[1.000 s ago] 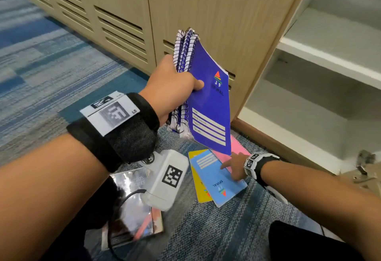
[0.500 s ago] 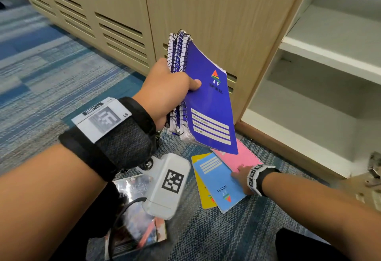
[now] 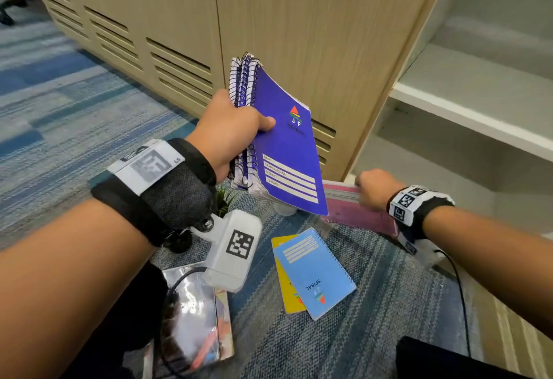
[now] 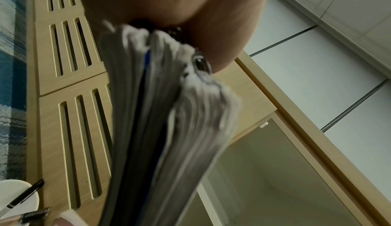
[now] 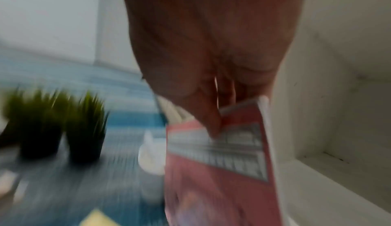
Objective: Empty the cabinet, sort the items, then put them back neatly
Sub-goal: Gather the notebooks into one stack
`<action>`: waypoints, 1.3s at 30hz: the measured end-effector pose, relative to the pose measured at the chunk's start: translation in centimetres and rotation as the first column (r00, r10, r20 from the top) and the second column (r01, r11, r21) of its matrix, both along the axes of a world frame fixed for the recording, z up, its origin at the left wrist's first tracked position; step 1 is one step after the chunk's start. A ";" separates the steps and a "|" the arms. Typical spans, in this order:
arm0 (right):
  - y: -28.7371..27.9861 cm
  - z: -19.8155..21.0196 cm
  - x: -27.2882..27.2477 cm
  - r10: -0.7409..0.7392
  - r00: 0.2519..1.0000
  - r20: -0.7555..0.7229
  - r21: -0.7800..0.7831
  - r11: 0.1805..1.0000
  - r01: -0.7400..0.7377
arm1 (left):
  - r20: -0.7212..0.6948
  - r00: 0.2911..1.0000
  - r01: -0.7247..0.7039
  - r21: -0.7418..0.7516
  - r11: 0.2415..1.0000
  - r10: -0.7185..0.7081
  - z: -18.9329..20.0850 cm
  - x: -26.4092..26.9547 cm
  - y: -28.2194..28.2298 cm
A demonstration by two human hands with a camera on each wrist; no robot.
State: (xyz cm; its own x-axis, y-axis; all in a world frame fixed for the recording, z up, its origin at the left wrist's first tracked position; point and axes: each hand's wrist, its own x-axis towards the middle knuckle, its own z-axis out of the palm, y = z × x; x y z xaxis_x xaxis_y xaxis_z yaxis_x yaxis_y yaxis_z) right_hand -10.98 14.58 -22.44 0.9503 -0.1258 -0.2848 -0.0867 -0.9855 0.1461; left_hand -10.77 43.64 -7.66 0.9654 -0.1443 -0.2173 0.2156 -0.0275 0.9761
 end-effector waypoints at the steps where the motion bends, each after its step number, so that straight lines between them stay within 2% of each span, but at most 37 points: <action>1: 0.2 1.8 0.3 -0.026 1.000 -0.001 -0.007 1.000 0.026 | 0.006 1.000 0.003 0.012 1.000 -0.003 0.1 0.0 0.3; 4: 1.1 6.7 -0.1 -0.043 0.991 0.127 -0.030 0.998 0.047 | 0.018 1.000 0.008 0.070 0.998 -0.009 0.3 0.1 1.3; 7: 1.9 9.4 -1.5 0.134 0.951 0.280 -0.305 0.951 -0.044 | 0.036 0.999 -0.005 0.151 0.989 0.000 0.3 0.0 2.3; 9: 2.2 9.8 -2.9 0.192 0.933 0.304 -0.323 0.942 -0.089 | 0.037 0.999 -0.022 0.186 0.982 0.015 0.4 -0.4 2.7; 11: 2.4 9.6 -3.6 0.162 0.913 0.374 -0.151 0.982 -0.113 | 0.024 1.000 -0.020 0.216 0.976 0.015 -0.1 -0.3 2.8; 13: 2.8 10.0 -3.7 0.032 0.873 0.486 0.078 0.994 -0.080 | 0.020 1.000 -0.014 0.263 0.965 0.009 -0.4 -0.1 3.1; 15: 3.0 10.4 -3.1 -0.131 0.817 0.562 0.328 0.942 -0.075 | 0.023 1.000 -0.016 0.286 0.958 0.010 -0.6 0.1 3.3; 17: 3.5 10.8 -2.7 -0.290 0.780 0.554 0.573 0.813 -0.104 | 0.021 1.000 -0.014 0.291 0.957 0.008 -0.6 0.2 3.4; 19: 4.1 10.7 -2.4 -0.446 0.763 0.468 0.786 0.604 -0.129 | 0.021 1.000 -0.014 0.300 0.954 0.008 -0.6 0.2 3.5; 21: 4.8 10.4 -2.4 -0.591 0.731 0.341 0.920 0.368 -0.133 | 0.011 1.000 -0.006 0.307 0.952 0.002 -0.5 0.3 3.5; 22: 5.0 10.1 -2.3 -0.645 0.697 0.312 0.945 0.285 -0.160 | 0.008 1.000 -0.005 0.308 0.951 0.003 -0.7 0.6 3.5; 25: 5.8 10.0 -2.1 -0.770 0.572 0.282 0.950 0.140 -0.280 | 0.012 1.000 -0.028 0.311 0.950 0.025 -1.9 2.0 3.9; 26: 6.1 10.2 -2.1 -0.788 0.556 0.265 0.942 0.088 -0.325 | 0.003 1.000 -0.029 0.309 0.951 0.029 -2.1 2.5 4.0; 28: 7.1 10.6 -2.1 -0.783 0.594 0.181 0.922 -0.074 -0.379 | -0.032 0.999 -0.023 0.279 0.960 0.033 -1.6 2.3 4.1; 30: 8.4 11.0 -2.4 -0.745 0.665 0.051 0.908 -0.243 -0.342 | -0.084 0.995 -0.038 0.200 0.979 0.056 -1.1 2.0 4.0; 31: 9.1 10.8 -2.5 -0.732 0.682 -0.006 0.914 -0.280 -0.292 | -0.128 0.991 -0.029 0.140 0.990 0.047 -1.0 2.0 4.0; 34: 10.7 9.3 -2.4 -0.720 0.681 -0.136 0.936 -0.319 -0.150 | -0.269 0.962 0.050 -0.020 0.999 -0.054 -0.7 1.6 3.7; 35: 11.2 8.9 -2.6 -0.690 0.701 -0.181 0.936 -0.340 -0.093 | -0.299 0.950 0.070 -0.064 0.996 -0.086 -0.8 1.5 3.4; 37: 11.9 8.4 -2.9 -0.598 0.751 -0.281 0.924 -0.379 0.044 | -0.306 0.944 0.083 -0.138 0.987 -0.122 -0.9 1.2 2.7; 39: 12.2 8.5 -3.2 -0.539 0.772 -0.336 0.910 -0.397 0.119 | -0.273 0.954 0.076 -0.174 0.982 -0.123 -1.1 1.0 2.1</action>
State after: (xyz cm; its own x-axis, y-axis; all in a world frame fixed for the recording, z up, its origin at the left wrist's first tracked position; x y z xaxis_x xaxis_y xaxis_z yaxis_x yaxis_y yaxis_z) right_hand -14.15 26.78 -13.89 0.8965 -0.2507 -0.3653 -0.2757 0.3295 -0.9030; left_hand -9.79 45.75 -8.75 0.8473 -0.2916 -0.4439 0.4860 0.0884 0.8695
